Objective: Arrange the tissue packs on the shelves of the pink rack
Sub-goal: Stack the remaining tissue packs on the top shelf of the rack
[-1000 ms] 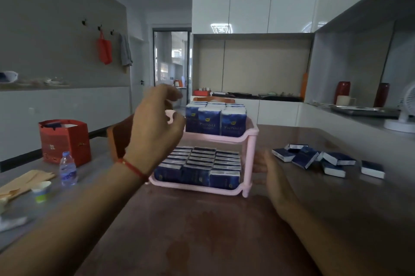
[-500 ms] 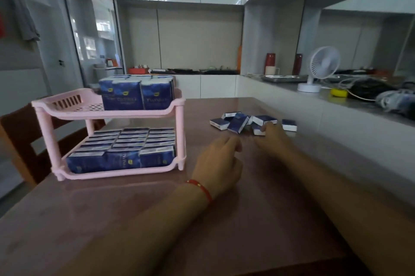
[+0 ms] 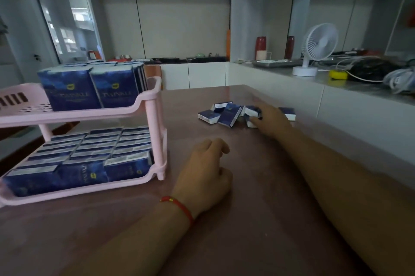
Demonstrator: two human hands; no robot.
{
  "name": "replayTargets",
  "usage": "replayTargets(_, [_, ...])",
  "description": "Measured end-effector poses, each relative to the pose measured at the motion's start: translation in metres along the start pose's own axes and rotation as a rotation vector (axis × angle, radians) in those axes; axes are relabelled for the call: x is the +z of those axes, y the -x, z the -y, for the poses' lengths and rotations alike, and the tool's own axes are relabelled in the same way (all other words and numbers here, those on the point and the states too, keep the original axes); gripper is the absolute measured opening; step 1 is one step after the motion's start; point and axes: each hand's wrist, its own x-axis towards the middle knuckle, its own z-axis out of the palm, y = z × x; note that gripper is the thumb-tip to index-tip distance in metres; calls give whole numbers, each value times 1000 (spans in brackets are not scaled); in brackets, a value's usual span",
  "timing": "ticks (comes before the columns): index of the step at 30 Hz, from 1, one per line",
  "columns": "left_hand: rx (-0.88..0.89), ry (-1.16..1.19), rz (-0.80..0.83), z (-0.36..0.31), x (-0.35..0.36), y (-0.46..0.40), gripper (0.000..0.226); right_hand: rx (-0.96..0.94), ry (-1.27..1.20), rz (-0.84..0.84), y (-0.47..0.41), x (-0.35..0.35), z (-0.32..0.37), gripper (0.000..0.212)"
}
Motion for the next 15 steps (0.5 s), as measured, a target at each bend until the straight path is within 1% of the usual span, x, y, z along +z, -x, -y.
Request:
replayTargets(2, [-7, 11, 15, -1, -1, 0, 40, -29, 10, -72, 9, -9, 7, 37])
replayTargets(5, [-20, 16, 28, -2, -3, 1, 41, -123, 54, -70, 23, -22, 7, 28])
replayTargets(7, [-29, 32, 29, -2, -5, 2, 41, -180, 7, -65, 36, -31, 6, 25])
replayTargets(8, [-38, 40, 26, -2, -5, 1, 40, -188, -65, -78, 44, -35, 7, 23])
replayTargets(9, [-49, 51, 16, -3, -5, 1, 40, -171, -190, -88, 54, -42, 11, 17])
replayTargets(10, [-65, 71, 2, -3, -6, 1, 39, -148, -368, -77, 62, -48, 15, 15])
replayTargets(11, [-84, 100, -18, -3, -6, 0, 40, -115, -560, -42, 70, -55, 21, 21])
replayTargets(12, [-107, 137, -42, -4, -7, 0, 42, -80, -732, 19, 75, -62, 26, 26])
replayTargets(13, [-136, 185, -65, -5, -8, 1, 46, -53, -839, 88, 81, -67, 33, 29])
replayTargets(15, [-205, 315, -75, -8, -11, 1, 58, -39, -941, 238, 90, -69, 45, 31])
